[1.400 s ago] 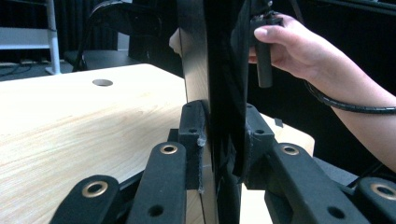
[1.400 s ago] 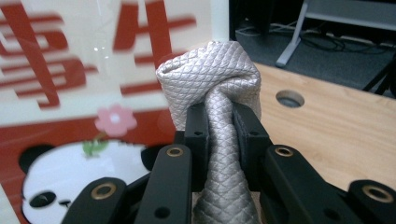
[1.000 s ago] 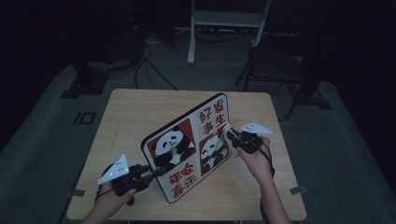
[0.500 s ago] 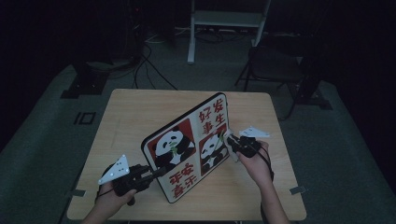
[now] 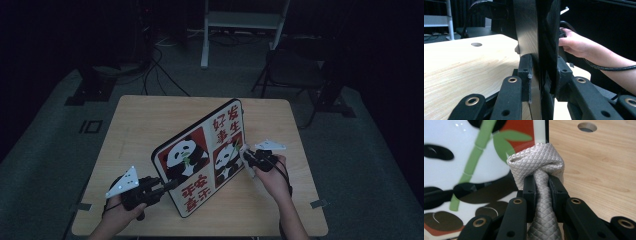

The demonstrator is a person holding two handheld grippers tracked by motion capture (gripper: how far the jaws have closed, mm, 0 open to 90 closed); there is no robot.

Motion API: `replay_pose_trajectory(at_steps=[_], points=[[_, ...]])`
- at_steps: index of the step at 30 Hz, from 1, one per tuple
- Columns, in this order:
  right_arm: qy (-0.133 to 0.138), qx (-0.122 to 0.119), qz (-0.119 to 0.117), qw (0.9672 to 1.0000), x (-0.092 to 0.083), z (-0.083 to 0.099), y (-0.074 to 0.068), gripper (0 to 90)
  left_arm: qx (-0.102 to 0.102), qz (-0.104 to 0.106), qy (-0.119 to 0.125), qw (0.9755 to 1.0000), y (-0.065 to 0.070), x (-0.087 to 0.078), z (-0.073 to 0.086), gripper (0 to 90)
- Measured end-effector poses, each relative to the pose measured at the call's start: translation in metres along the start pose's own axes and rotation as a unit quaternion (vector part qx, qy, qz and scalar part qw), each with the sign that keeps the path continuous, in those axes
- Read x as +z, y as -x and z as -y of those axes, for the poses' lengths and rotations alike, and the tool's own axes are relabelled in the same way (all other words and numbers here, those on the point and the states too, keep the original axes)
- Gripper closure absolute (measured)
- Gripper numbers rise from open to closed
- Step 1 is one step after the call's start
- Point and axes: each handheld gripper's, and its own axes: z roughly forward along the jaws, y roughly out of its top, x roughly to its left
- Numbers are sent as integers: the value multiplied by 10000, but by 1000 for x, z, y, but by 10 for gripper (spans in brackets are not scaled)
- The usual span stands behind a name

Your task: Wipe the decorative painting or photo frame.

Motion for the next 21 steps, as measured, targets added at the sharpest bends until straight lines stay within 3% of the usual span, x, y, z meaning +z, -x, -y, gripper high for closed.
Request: replay_pose_trajectory(at_steps=[21], points=[[-541, -8, 70, 9985, 21, 21, 4, 781, -27, 17, 23, 10000, 1, 1, 1, 722]])
